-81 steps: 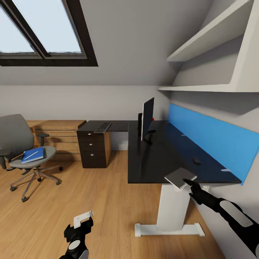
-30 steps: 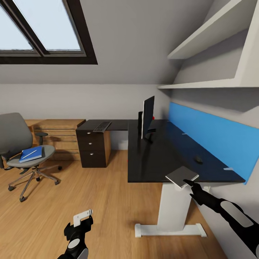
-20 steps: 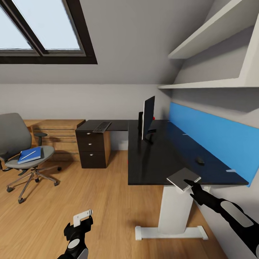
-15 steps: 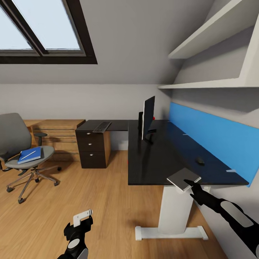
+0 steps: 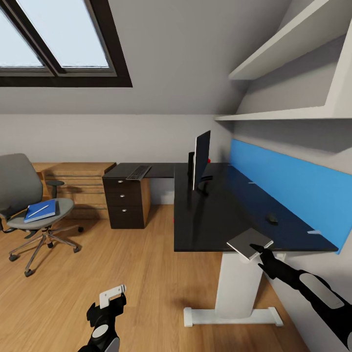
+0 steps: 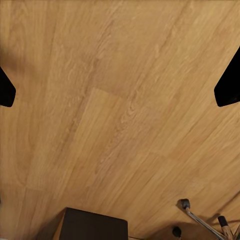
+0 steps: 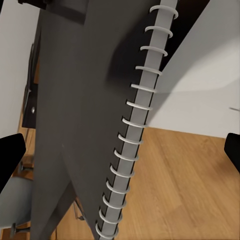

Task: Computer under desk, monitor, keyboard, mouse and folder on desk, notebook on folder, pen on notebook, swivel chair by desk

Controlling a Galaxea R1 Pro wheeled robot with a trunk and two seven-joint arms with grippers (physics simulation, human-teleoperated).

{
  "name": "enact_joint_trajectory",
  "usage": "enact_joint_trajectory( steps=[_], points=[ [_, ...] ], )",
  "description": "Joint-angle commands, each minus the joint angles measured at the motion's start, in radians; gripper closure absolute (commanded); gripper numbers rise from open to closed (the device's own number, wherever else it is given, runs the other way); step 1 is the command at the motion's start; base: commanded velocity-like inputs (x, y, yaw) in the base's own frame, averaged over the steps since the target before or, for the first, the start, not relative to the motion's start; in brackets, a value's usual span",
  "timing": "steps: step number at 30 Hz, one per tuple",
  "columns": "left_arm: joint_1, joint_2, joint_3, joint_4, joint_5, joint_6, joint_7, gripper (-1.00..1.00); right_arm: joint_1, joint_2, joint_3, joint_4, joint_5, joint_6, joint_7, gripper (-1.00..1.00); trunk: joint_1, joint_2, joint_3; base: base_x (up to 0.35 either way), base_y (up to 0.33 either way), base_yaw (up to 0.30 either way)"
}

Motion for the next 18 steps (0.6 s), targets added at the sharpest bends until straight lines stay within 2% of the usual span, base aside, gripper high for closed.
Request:
enact_joint_trajectory(
  steps=[1,18],
  points=[
    [-0.001,0.001,-0.005,-0.001,0.008,-0.003,0.007,-1.00,-0.001,-0.001,0.004,0.001,-0.005,0.000,0.003,-1.00,0.000,-0.001,-0.001,0.000,0.000,0.000],
    [-0.001,0.001,-0.006,-0.001,0.008,-0.003,0.007,-1.00,-0.001,0.006,0.009,0.000,-0.002,-0.001,0.003,-1.00,0.000,-0.001,-0.001,0.000,0.000,0.000]
  ],
)
